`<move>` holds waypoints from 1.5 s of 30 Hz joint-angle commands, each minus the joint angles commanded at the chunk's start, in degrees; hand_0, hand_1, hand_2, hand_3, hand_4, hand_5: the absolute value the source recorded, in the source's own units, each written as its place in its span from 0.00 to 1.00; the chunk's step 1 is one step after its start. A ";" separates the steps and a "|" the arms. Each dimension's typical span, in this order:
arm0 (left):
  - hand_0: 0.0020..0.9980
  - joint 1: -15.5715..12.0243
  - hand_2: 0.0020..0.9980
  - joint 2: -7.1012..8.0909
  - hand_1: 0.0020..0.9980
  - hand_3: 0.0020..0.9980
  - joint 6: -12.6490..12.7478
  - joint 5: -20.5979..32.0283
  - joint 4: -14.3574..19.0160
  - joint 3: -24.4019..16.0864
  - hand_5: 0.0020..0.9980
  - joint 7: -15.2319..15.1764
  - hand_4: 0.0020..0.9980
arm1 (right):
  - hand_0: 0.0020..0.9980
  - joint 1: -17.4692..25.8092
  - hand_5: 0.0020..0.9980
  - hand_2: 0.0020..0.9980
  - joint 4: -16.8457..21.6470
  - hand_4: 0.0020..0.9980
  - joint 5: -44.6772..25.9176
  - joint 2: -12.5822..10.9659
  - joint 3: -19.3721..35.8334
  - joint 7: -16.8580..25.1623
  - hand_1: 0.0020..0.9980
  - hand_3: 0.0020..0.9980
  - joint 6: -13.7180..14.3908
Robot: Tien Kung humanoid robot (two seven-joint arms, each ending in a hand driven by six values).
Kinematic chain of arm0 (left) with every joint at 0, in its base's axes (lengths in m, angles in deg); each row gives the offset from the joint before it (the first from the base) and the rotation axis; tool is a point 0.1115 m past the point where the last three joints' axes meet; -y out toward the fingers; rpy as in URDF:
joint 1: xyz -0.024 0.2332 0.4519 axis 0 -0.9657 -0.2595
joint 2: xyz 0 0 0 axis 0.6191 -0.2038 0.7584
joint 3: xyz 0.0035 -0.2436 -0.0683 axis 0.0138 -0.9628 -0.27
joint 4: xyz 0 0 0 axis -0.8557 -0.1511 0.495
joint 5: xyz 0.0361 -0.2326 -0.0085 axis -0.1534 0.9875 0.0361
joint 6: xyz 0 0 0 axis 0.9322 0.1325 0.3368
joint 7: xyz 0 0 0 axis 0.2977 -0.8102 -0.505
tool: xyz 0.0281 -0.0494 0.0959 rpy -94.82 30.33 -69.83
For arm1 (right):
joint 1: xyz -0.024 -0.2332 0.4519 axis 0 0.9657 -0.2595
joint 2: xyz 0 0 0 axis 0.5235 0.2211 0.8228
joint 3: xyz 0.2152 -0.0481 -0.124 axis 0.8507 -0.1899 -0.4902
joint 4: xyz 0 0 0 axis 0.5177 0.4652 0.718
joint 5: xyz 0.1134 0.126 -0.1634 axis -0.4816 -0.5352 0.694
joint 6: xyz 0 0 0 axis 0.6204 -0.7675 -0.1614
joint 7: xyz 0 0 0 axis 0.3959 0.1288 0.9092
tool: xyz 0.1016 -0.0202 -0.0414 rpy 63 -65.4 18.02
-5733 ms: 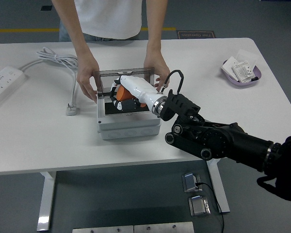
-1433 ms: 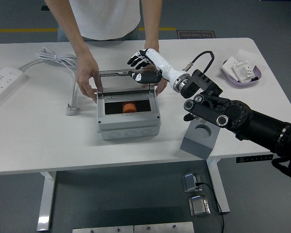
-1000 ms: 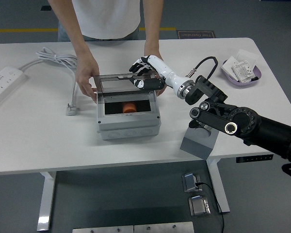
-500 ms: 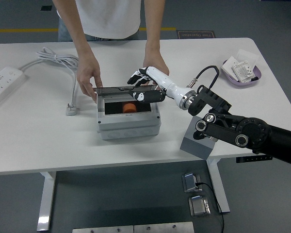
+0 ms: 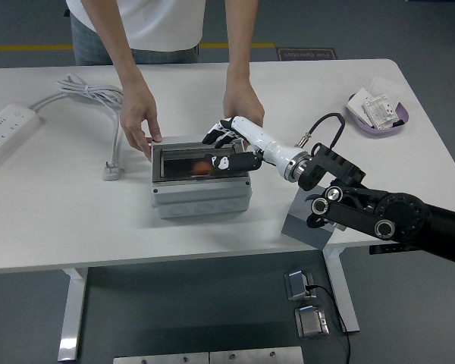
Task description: Fetch the battery,place it into the box,close the lid of the box
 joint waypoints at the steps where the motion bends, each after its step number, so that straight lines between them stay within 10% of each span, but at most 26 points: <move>1: 0.74 -0.02 0.73 -0.02 0.75 0.74 -0.01 -0.08 -0.01 -0.08 0.42 0.03 0.64 | 0.73 0.13 0.22 0.65 0.08 0.69 0.32 -0.17 0.51 -0.14 0.59 0.61 -0.04; 10: 0.74 -0.25 0.73 0.00 0.75 0.74 -0.01 0.07 -0.08 -0.33 0.42 0.05 0.63 | 0.72 3.95 0.22 0.65 0.88 0.69 8.77 -4.97 9.45 -5.72 0.58 0.61 -3.21; 25: 0.73 -0.97 0.73 0.20 0.75 0.74 -0.01 1.27 -0.42 -0.80 0.41 -0.06 0.63 | 0.69 24.02 0.23 0.61 12.89 0.69 18.31 -19.00 33.36 -8.03 0.54 0.60 -3.38; 37: 0.73 -0.86 0.73 -0.13 0.75 0.74 -0.07 2.10 -0.52 -0.30 0.41 -0.29 0.63 | 0.51 45.23 0.37 0.57 20.16 0.73 10.54 -14.31 53.23 -1.15 0.47 0.58 -0.07; 45: 0.73 -0.62 0.73 -0.01 0.75 0.74 -0.09 2.97 -0.42 0.74 0.41 -0.71 0.63 | 0.36 55.56 0.43 0.54 24.52 0.74 5.33 -11.57 63.88 -6.74 0.42 0.56 -7.23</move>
